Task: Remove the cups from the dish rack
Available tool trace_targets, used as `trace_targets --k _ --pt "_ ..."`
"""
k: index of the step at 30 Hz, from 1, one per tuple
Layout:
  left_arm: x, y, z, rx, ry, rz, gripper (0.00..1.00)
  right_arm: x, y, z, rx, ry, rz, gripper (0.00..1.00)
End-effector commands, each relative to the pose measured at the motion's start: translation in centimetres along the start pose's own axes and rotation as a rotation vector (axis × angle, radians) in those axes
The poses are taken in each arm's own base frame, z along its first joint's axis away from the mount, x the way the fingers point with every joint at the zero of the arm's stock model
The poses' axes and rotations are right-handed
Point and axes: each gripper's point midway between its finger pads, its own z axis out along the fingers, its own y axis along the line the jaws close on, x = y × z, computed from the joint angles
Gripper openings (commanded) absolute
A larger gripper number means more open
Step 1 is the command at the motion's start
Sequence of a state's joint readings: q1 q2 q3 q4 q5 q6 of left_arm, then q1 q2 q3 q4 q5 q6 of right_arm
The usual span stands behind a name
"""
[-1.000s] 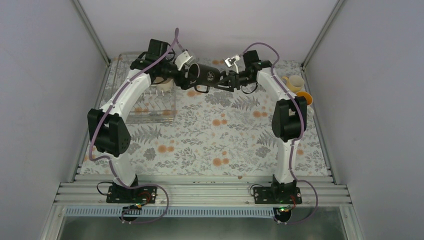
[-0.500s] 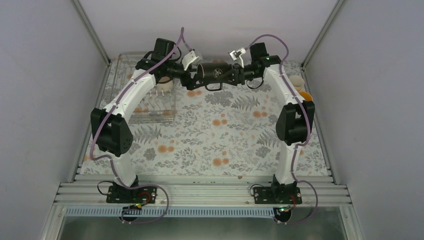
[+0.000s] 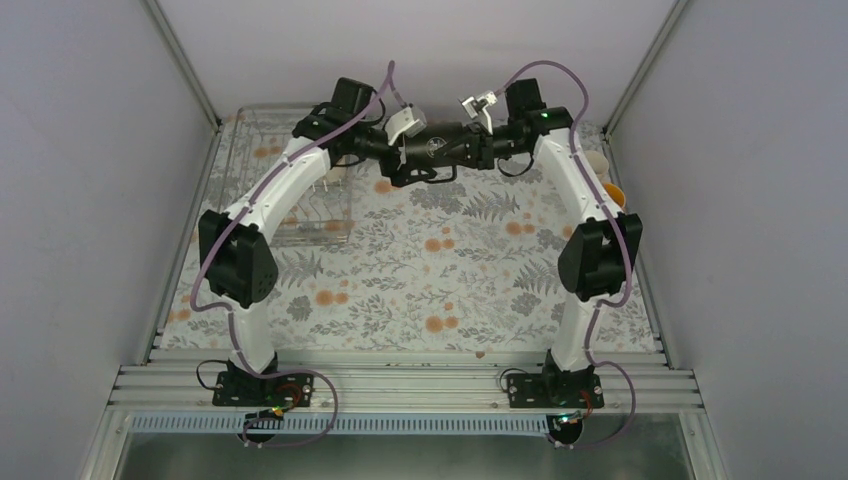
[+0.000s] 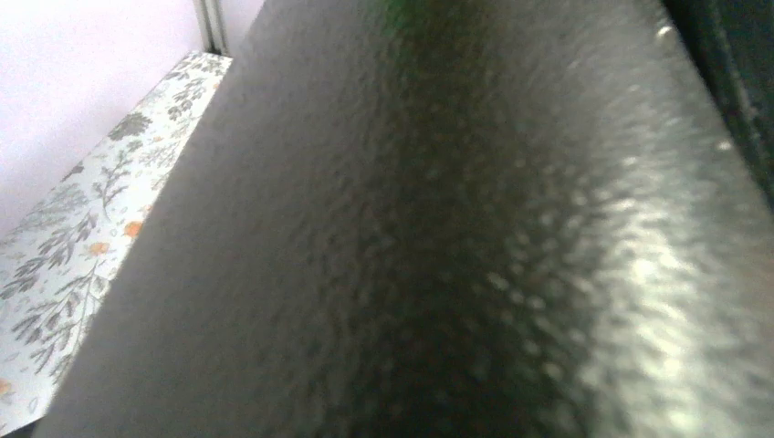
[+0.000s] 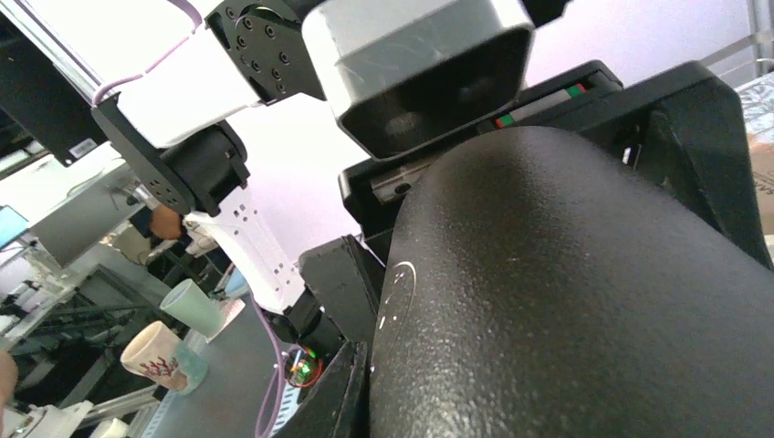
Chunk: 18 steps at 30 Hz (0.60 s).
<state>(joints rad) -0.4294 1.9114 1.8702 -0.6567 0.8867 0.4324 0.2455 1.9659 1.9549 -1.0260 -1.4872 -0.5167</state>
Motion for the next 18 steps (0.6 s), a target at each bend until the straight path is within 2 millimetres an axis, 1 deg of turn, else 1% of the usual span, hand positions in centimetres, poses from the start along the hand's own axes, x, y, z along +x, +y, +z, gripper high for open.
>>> trace_targets --k 1,5,9,14,18 --pt "0.2 1.0 1.0 -0.042 0.019 0.026 1.00 -4.3 10.0 -0.4 -0.276 -0.118 -0.144 0.04" --pt "-0.1 1.0 0.8 -0.049 0.018 0.040 1.00 -4.3 10.8 -0.5 -0.278 -0.109 -0.158 0.04" --pt "-1.1 0.6 -0.1 -0.066 0.012 0.067 1.00 -4.1 10.8 -0.7 -0.271 -0.111 -0.147 0.04" --pt "-2.9 -0.2 -2.7 -0.102 -0.011 0.115 1.00 -3.7 9.9 -1.6 -0.245 -0.125 -0.125 0.04" --pt "-3.4 0.6 -5.2 -0.148 -0.019 0.124 1.00 -3.7 10.3 -2.0 -0.236 -0.130 -0.131 0.04"
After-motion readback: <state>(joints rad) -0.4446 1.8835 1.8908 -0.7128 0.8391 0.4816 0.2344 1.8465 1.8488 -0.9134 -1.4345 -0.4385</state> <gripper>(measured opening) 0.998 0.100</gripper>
